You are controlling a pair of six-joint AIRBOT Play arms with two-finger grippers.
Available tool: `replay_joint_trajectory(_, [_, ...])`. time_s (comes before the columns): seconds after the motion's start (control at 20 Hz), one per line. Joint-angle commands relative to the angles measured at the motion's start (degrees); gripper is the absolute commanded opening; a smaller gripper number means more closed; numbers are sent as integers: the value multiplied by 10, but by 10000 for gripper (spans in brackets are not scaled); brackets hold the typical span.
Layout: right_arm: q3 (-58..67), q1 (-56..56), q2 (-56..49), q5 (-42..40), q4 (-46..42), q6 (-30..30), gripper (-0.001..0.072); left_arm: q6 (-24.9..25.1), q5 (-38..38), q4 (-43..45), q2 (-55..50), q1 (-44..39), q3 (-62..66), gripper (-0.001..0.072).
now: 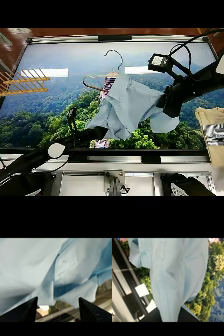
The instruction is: Fold the shirts.
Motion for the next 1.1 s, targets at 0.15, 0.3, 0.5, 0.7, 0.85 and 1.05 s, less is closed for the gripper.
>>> replay_joint_trajectory(0.15, [0, 0, 3, 3, 14, 23, 66, 1, 61, -5, -118, -10, 85, 588])
replay_joint_trajectory(0.3, [0, 0, 3, 3, 14, 29, 67, 1, 68, -5, -156, -10, 122, 539])
replay_joint_trajectory(0.5, [0, 0, 3, 3, -23, 33, 67, 10, 55, -3, -147, 13, 128, 57])
replay_joint_trajectory(0.7, [0, 0, 3, -3, -46, 32, 67, 139, -37, -3, -68, 113, 128, 56])
replay_joint_trajectory(0.85, [0, 0, 4, -28, -23, 30, 67, 177, -129, -3, -27, 241, 129, 55])
replay_joint_trajectory(1.05, [0, 0, 4, -44, 61, 15, 67, 189, -227, -3, -23, 378, 169, 55])
